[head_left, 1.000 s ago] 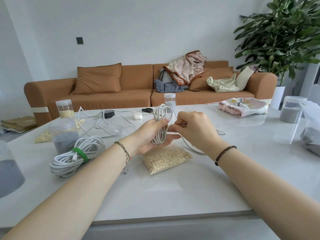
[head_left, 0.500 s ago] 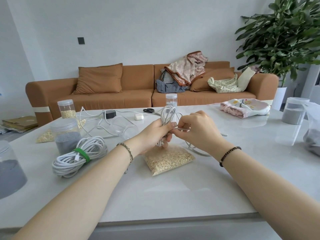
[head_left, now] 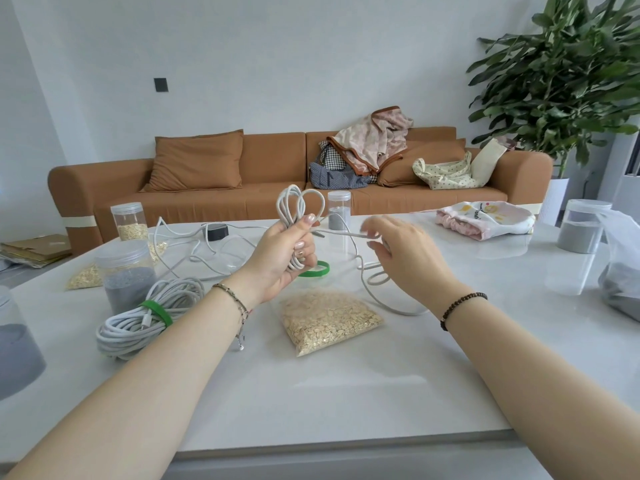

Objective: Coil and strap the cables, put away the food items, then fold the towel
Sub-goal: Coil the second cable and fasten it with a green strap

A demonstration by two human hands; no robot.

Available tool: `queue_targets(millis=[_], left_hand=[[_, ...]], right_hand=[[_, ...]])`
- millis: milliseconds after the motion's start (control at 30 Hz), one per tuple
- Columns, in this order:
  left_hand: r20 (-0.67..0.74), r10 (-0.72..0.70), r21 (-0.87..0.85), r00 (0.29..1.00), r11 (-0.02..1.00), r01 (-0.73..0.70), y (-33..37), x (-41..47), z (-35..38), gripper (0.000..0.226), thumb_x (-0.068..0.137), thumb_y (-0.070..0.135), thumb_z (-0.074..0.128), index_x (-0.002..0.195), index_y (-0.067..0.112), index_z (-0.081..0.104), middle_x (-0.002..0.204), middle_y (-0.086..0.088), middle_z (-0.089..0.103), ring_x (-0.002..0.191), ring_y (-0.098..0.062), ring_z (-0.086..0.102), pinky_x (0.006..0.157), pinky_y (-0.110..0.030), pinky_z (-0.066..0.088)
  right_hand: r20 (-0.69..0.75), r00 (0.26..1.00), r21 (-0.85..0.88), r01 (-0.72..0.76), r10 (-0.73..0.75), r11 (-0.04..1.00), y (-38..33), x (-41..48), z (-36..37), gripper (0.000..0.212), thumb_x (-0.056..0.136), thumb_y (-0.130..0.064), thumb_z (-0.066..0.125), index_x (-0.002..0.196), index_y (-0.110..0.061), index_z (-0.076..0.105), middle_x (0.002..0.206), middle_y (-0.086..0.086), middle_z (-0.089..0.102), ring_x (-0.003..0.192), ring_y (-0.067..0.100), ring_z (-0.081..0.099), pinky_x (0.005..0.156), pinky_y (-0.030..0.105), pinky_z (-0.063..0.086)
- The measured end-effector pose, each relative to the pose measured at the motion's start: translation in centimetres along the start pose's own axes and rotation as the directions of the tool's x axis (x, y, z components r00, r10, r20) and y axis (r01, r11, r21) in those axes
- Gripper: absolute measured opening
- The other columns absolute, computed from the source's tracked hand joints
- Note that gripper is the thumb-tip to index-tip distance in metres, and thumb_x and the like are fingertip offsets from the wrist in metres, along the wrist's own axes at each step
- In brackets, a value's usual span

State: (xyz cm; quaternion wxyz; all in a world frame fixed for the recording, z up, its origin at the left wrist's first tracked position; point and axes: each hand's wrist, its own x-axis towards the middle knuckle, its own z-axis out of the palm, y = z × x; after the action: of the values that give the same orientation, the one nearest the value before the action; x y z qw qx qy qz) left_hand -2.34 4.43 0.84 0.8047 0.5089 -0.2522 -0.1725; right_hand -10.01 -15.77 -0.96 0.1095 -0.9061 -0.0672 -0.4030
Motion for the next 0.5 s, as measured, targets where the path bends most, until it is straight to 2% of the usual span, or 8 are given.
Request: queue_targets(millis=[67, 133, 200, 333, 433, 500], left_hand=[[-0.026, 0.019, 0.021, 0.999, 1.000, -0.019, 0.0, 0.2, -0.2, 0.018, 0.105, 0.018, 0.051, 0.087, 0.015, 0.052, 0.051, 0.007, 0.031, 0.047, -0.007, 0.029, 0.049, -0.019, 0.032], [-0.050, 0.037, 0.091, 0.998, 0.995, -0.033, -0.4, 0.4, -0.6, 0.015, 0.105, 0.018, 0.051, 0.091, 0.013, 0.052, 0.051, 0.007, 0.032, 0.046, -0.008, 0.030, 0.048, -0.019, 0.034], [-0.073, 0.045, 0.177, 0.996, 0.984, -0.031, -1.1, 0.6, -0.8, 0.012, 0.104, 0.018, 0.053, 0.094, 0.011, 0.052, 0.051, 0.006, 0.032, 0.045, -0.007, 0.030, 0.045, -0.019, 0.034], [-0.118, 0.046, 0.230, 0.992, 0.973, -0.018, -1.3, 0.7, -1.1, 0.011, 0.102, 0.017, 0.057, 0.095, 0.009, 0.053, 0.051, 0.006, 0.032, 0.044, -0.007, 0.029, 0.044, -0.018, 0.032], [-0.127, 0.067, 0.246, 0.990, 0.969, -0.034, -1.2, 1.0, -1.2, 0.012, 0.102, 0.017, 0.057, 0.095, 0.010, 0.051, 0.051, 0.006, 0.032, 0.044, -0.007, 0.029, 0.045, -0.019, 0.032], [-0.131, 0.073, 0.270, 0.989, 0.962, -0.035, -1.4, 1.0, -1.2, 0.012, 0.102, 0.017, 0.057, 0.095, 0.009, 0.052, 0.051, 0.005, 0.033, 0.044, -0.007, 0.030, 0.045, -0.019, 0.033]], right_hand=[[-0.040, 0.989, 0.238, -0.132, 0.145, 0.962, -0.1, 0.2, -0.2, 0.034, 0.092, -0.012, 0.069, 0.120, -0.022, 0.055, 0.114, -0.003, 0.061, 0.078, 0.019, 0.063, 0.070, 0.033, 0.050], [-0.002, 0.959, 0.395, -0.261, 0.285, 0.881, -0.2, 0.3, -0.6, 0.030, 0.086, -0.017, 0.078, 0.106, -0.021, 0.056, 0.104, 0.000, 0.068, 0.077, 0.021, 0.067, 0.070, 0.037, 0.055], [0.071, 0.938, 0.439, -0.334, 0.339, 0.834, 0.1, 0.2, -0.6, 0.025, 0.079, -0.017, 0.084, 0.089, -0.016, 0.060, 0.088, 0.003, 0.073, 0.081, 0.023, 0.071, 0.073, 0.038, 0.057], [0.110, 0.913, 0.576, -0.381, 0.393, 0.723, 0.5, 0.4, -0.5, 0.009, 0.084, -0.015, 0.078, 0.078, -0.018, 0.073, 0.078, 0.007, 0.075, 0.084, 0.028, 0.072, 0.083, 0.044, 0.059], [0.130, 0.877, 0.709, -0.409, 0.463, 0.575, 0.2, 0.6, -0.6, 0.017, 0.094, -0.012, 0.068, 0.078, -0.012, 0.074, 0.071, 0.005, 0.073, 0.090, 0.027, 0.074, 0.078, 0.035, 0.061], [0.135, 0.832, 0.772, -0.429, 0.537, 0.470, 0.0, 0.7, -0.8, 0.020, 0.097, -0.016, 0.064, 0.080, -0.007, 0.072, 0.071, 0.003, 0.073, 0.092, 0.029, 0.075, 0.081, 0.034, 0.061]])
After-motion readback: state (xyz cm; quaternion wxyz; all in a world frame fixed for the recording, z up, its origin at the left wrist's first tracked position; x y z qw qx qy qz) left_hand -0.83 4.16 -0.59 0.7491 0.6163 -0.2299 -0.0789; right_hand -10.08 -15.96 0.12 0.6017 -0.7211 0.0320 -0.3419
